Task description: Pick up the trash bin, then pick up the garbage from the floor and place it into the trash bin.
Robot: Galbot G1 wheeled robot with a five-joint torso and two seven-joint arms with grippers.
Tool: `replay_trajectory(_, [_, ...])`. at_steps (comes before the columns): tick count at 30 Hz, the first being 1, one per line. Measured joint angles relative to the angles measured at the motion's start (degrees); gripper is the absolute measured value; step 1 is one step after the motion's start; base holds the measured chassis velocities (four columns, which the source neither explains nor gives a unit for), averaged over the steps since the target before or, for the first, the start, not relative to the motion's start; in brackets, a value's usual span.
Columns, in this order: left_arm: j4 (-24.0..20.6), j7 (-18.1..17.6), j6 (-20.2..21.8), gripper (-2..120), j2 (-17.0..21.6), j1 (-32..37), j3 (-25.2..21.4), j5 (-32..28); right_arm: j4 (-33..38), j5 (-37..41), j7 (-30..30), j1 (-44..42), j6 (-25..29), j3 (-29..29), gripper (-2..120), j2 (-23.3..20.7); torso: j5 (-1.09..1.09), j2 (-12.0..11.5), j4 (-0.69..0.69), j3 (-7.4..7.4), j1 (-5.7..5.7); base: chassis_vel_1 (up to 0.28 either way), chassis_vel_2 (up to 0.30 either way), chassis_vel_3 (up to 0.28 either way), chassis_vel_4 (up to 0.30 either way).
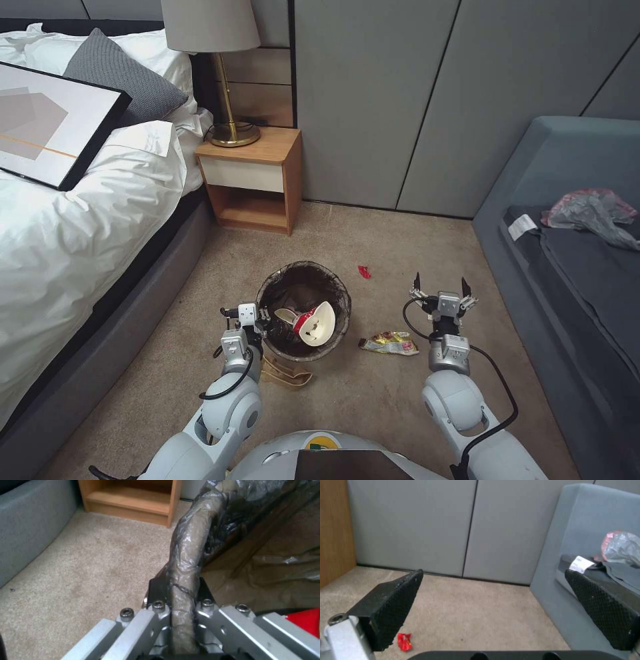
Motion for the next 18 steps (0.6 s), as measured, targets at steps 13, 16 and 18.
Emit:
replay_trajectory(13, [0.02, -0.05, -0.08, 2, 0.0, 0.05, -0.3, 0.02, -0.36, -0.92, 0.26, 0.31, 0.04, 0.03, 100, 0.18, 0.0, 0.0, 0.02, 0.0, 0.0, 0.0, 0.0, 0.0, 0.0])
replay_trajectory(16, [0.05, -0.08, -0.1, 2, 0.0, 0.12, -0.35, 0.19, -0.46, -1.14, 0.34, 0.35, 0.11, 0.03, 100, 0.31, 0.0, 0.0, 0.01, 0.0, 0.0, 0.0, 0.0, 0.0, 0.0])
replay_trajectory(18, [0.06, -0.08, -0.1, 2, 0.01, 0.17, -0.34, 0.28, -0.49, -1.19, 0.42, 0.35, 0.12, 0.03, 100, 0.35, 0.0, 0.0, 0.01, 0.01, 0.0, 0.0, 0.0, 0.0, 0.0])
